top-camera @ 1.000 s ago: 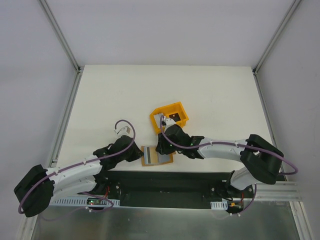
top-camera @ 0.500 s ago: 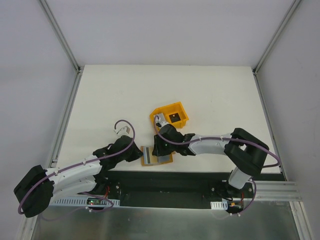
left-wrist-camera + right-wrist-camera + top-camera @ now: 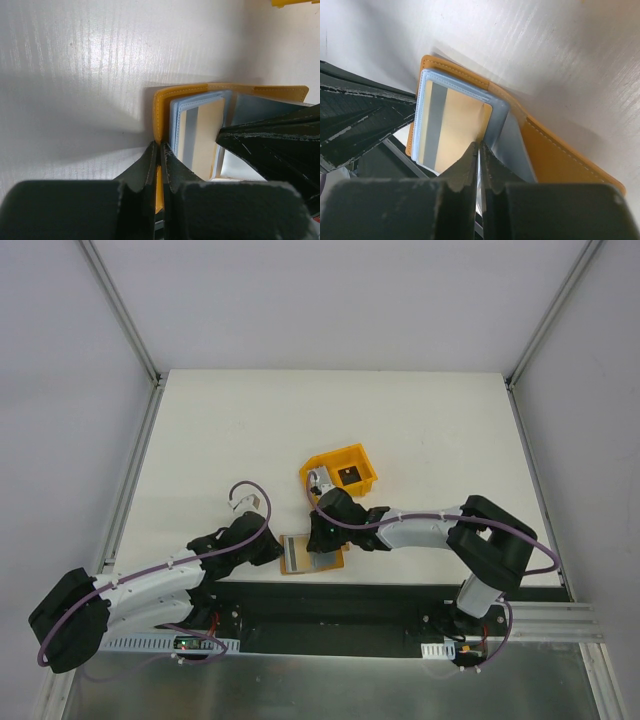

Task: Put the credit cards into the card holder
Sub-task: Insert the credit card into the card holder.

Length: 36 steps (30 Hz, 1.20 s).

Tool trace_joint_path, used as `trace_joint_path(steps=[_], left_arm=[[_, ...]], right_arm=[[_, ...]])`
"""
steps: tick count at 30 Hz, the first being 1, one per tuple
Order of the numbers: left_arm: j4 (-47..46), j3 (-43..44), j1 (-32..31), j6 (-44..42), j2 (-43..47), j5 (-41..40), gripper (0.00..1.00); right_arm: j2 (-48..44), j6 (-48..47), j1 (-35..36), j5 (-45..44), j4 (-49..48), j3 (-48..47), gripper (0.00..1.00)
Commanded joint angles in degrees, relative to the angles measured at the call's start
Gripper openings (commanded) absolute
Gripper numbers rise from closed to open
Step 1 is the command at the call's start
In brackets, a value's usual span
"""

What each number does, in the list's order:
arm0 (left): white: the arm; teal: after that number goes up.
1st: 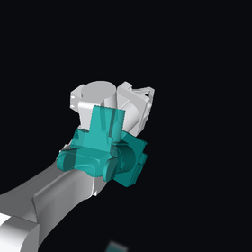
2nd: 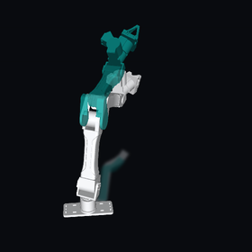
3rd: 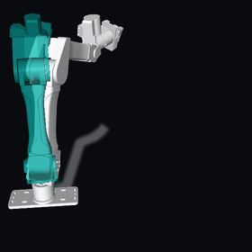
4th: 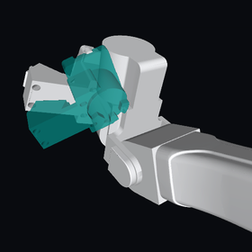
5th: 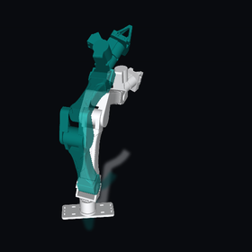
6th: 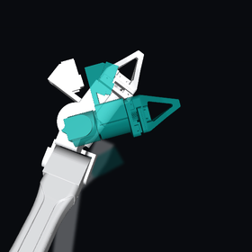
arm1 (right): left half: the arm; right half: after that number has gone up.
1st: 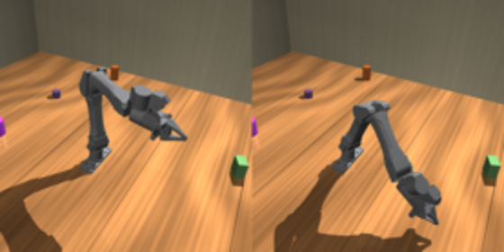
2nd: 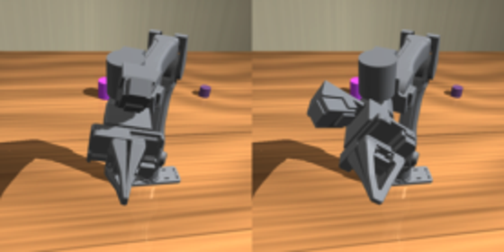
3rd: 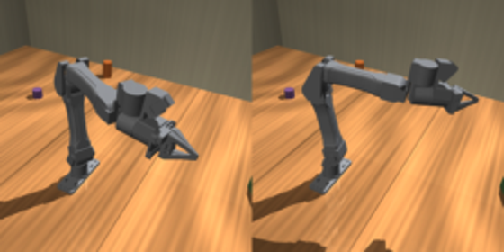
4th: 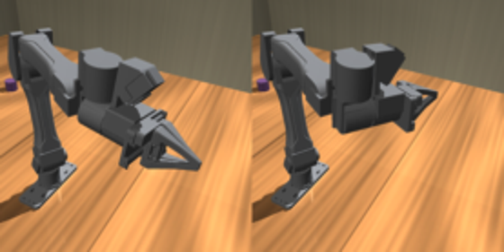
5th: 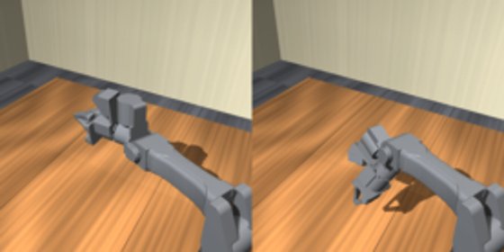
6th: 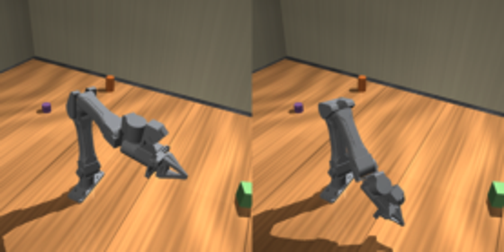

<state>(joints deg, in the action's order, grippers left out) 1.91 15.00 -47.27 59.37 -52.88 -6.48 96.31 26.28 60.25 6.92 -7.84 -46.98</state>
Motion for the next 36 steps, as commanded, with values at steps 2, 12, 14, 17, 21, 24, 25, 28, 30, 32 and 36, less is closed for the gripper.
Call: trace_joint_path(steps=[2, 12, 14, 17, 21, 24, 25, 28, 30, 32, 36], left_arm=[[-1.6, 0.7, -0.3, 0.2, 0.1, 0.8, 0.00], [-1.6, -0.5, -0.3, 1.8, 5.0, 0.5, 0.00], [-1.6, -0.2, -0.3, 1.8, 6.1, 0.8, 0.00], [-1.5, 0.1, -0.3, 1.9, 6.8, 1.1, 0.00], [-1.6, 0.6, -0.3, 1.7, 6.7, 1.7, 0.00], [-1.5, 0.8, -0.3, 1.7, 6.5, 1.9, 0.00], [-1.6, 0.7, -0.3, 1.7, 6.6, 2.0, 0.00], [-1.6, 0.8, -0.3, 1.7, 6.8, 2.0, 0.00], [-1.6, 0.8, -0.3, 1.8, 7.1, 2.1, 0.00], [-1.5, 0.8, -0.3, 1.8, 7.1, 2.1, 0.00], [-1.6, 0.7, -0.4, 1.8, 7.3, 2.1, 0.00]], right_arm=[[-2.3, 0.2, 0.6, 1.1, 0.6, -1.9, 0.11], [-9.6, -2.9, -0.3, -4.1, 7.6, -1.9, 0.36], [-9.7, -3.3, 0.5, -4.5, 9.8, -2.8, 0.41], [-8.7, -2.9, 1.4, -4.9, 11.1, -4.3, 0.45], [-6.1, -2.5, 3.0, -5.3, 11.8, -6.2, 0.48], [-4.3, -2.4, 4.1, -5.7, 12.7, -7.9, 0.50], [-3.8, -2.6, 4.3, -5.9, 12.9, -8.3, 0.51], [-1.8, -2.5, 4.9, -6.4, 14.9, -10.3, 0.54], [-0.9, -2.8, 5.2, -6.6, 15.7, -11.3, 0.54], [0.2, -3.0, 5.5, -6.6, 16.0, -12.3, 0.55], [1.7, -3.3, 5.9, -8.7, 17.6, -13.7, 0.56]])
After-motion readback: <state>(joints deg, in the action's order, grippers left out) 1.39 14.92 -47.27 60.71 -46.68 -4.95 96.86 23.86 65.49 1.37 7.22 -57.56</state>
